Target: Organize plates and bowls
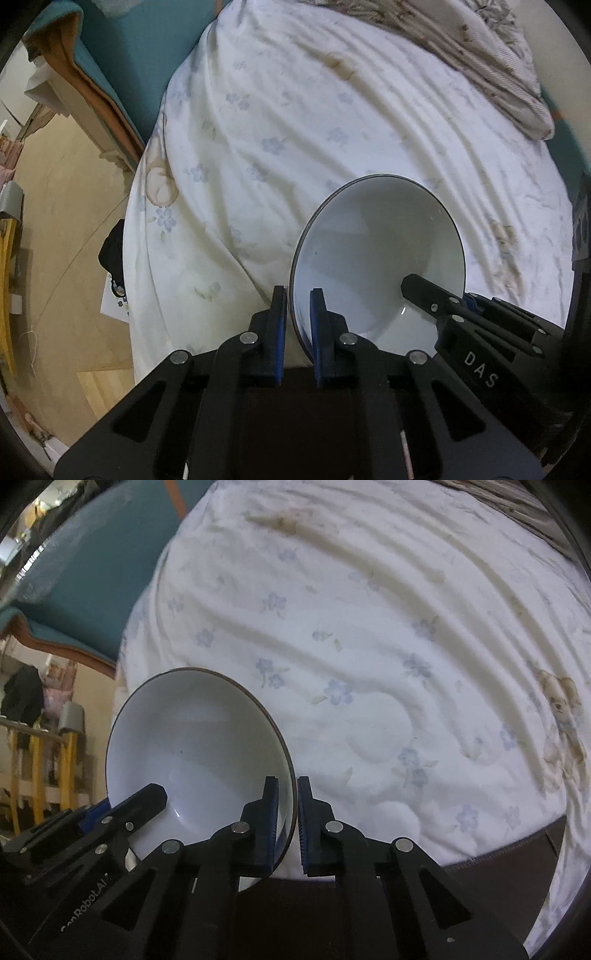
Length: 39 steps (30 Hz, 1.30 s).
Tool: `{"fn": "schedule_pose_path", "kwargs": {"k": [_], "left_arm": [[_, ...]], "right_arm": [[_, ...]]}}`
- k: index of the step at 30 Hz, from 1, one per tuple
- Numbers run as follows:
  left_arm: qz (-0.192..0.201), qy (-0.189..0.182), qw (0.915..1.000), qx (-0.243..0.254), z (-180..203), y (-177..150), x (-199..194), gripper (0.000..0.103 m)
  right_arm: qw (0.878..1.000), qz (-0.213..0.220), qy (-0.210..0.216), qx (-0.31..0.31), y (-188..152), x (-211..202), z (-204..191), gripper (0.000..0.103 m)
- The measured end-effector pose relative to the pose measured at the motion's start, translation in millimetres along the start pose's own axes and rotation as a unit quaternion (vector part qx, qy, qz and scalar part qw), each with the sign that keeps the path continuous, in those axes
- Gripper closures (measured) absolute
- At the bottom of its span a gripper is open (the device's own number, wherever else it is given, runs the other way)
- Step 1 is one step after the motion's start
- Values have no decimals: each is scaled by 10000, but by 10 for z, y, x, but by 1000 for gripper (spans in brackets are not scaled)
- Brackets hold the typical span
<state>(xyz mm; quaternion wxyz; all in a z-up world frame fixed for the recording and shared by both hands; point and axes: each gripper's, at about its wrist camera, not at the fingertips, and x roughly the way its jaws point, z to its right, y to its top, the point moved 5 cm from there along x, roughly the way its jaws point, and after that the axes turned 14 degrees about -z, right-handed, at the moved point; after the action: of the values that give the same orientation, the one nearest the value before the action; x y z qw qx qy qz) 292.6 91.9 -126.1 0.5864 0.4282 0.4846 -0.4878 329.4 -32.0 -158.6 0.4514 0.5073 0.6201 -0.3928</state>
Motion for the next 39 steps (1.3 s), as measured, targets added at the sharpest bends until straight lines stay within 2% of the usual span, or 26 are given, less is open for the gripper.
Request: {"fn": "schedule_pose_path", "kwargs": {"k": [5,11,20,24,27,31,33,39], "left_arm": [[116,-248,9996,33,168,-260,-357,93],[326,-553,9970,429,480,-684,-681,92],[442,-932,9899,971,774,-1384,-910,91],[490,-1018,9863,1202,874,-1742,-955,91],[493,-1052,9828,1438,965,-1989,-964,90],[384,-1021,9815,1576,1026,-2163,-911,90],[316,-881,9812,1690,1082,-2237,-845,90],[51,-685,9808,1826,1146,-2354,-637,91]], "right_arm": [[9997,231,76,-33,-228,-390,-8,92],[9987,504,53,-59,-629,-855,52,92],[9972,747,29,-15,-1383,-1346,295,91],[9968,789,-12,-110,-1772,-1416,340,91],[9962,861,119,-14,-2045,-1459,424,91],[9951,934,302,122,-2368,-1468,540,90],[9937,1010,431,216,-2509,-1454,601,90],[9918,1073,589,375,-2699,-1283,756,90]]}}
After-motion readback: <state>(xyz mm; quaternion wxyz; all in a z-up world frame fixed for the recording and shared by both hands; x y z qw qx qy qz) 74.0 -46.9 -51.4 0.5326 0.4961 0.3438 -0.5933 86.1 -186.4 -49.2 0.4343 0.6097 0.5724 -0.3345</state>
